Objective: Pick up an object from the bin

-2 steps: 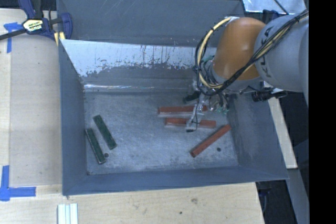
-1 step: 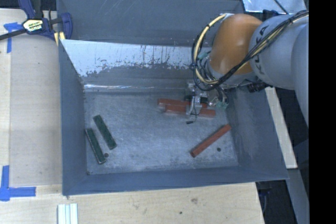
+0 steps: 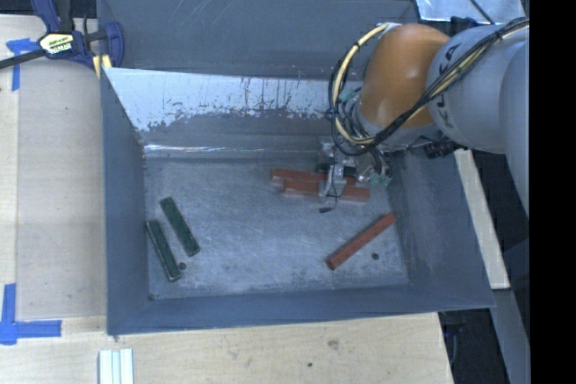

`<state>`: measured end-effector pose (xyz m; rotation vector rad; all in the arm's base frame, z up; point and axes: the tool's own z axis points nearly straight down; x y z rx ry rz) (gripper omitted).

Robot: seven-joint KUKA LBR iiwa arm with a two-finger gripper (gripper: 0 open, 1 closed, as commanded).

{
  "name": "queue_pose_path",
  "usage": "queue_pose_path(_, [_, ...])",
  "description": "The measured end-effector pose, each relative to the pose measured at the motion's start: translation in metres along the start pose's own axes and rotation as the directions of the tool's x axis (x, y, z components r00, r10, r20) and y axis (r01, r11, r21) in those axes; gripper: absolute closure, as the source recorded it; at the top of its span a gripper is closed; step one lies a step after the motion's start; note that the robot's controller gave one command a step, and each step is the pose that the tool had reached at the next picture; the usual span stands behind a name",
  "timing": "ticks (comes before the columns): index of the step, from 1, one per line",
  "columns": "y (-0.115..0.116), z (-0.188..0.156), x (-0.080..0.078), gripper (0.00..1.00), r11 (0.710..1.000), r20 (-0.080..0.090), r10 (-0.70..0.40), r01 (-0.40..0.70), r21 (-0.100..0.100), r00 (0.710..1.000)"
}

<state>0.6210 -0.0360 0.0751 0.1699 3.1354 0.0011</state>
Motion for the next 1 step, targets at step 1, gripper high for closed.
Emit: queue_pose_path(1, [-0.014, -0.1391, -0.0031, 1.0, 0.999, 0.003, 0.034, -0.034, 0.001, 0.999])
